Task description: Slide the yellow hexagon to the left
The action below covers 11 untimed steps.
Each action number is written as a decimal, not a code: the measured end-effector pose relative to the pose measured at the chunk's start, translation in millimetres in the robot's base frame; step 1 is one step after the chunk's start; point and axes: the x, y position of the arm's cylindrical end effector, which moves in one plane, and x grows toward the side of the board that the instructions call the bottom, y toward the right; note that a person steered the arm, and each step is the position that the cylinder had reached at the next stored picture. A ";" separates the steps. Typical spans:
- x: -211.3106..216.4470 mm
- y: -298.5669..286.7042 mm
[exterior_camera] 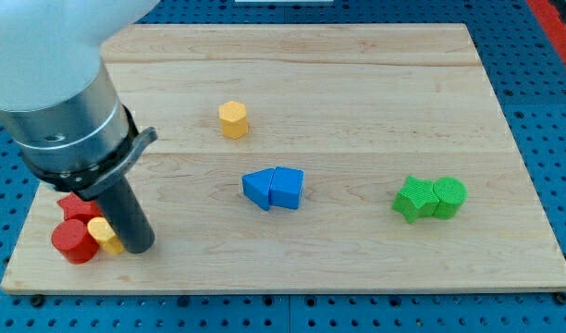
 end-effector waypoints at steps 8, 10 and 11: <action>-157.0 211.7; -195.3 195.7; -197.3 174.0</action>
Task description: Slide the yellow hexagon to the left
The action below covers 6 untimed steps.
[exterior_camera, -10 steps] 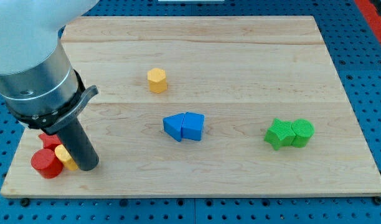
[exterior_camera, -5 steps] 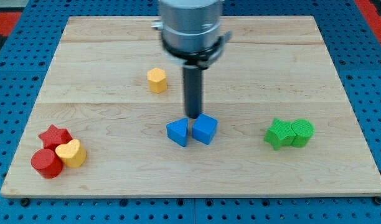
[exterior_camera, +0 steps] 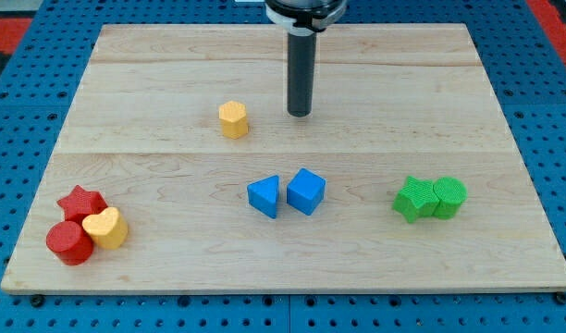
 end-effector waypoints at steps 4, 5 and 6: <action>23.8 -113.9; 23.8 -145.2; 20.8 -178.3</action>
